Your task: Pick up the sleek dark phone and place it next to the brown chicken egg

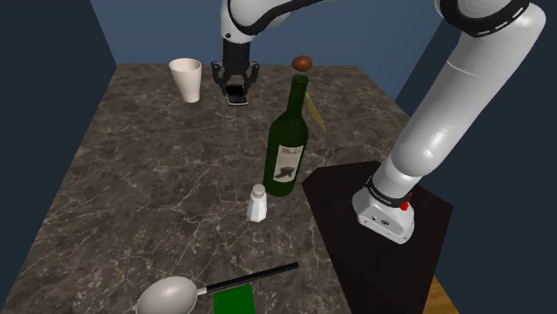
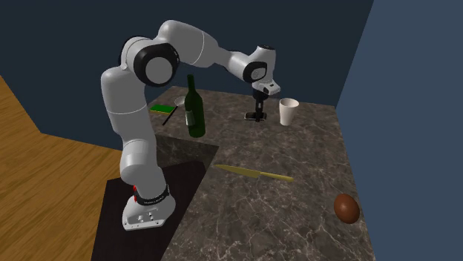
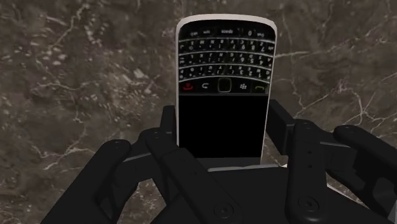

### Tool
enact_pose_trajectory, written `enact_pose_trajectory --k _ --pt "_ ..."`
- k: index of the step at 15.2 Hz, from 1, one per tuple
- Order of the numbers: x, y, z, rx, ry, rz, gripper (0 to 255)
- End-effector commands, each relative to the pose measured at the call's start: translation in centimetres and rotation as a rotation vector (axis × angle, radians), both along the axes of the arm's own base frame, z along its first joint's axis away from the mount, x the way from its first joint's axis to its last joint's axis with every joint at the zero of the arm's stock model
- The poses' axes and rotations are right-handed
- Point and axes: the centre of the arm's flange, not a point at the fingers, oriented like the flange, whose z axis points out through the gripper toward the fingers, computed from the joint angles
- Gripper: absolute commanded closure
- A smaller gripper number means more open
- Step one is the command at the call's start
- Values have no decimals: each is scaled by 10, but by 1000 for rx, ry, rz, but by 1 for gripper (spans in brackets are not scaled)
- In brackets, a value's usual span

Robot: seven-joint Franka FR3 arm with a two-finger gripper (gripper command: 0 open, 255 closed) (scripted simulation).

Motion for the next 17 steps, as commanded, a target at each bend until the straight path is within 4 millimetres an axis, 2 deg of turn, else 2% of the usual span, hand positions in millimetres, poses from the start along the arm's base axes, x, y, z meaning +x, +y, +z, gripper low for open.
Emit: enact_pose_trajectory --k 1,7,17 --pt "0 1 11 0 0 0 255" --pt "0 1 42 0 0 0 255" --pt "-7 -131 42 0 0 0 255"
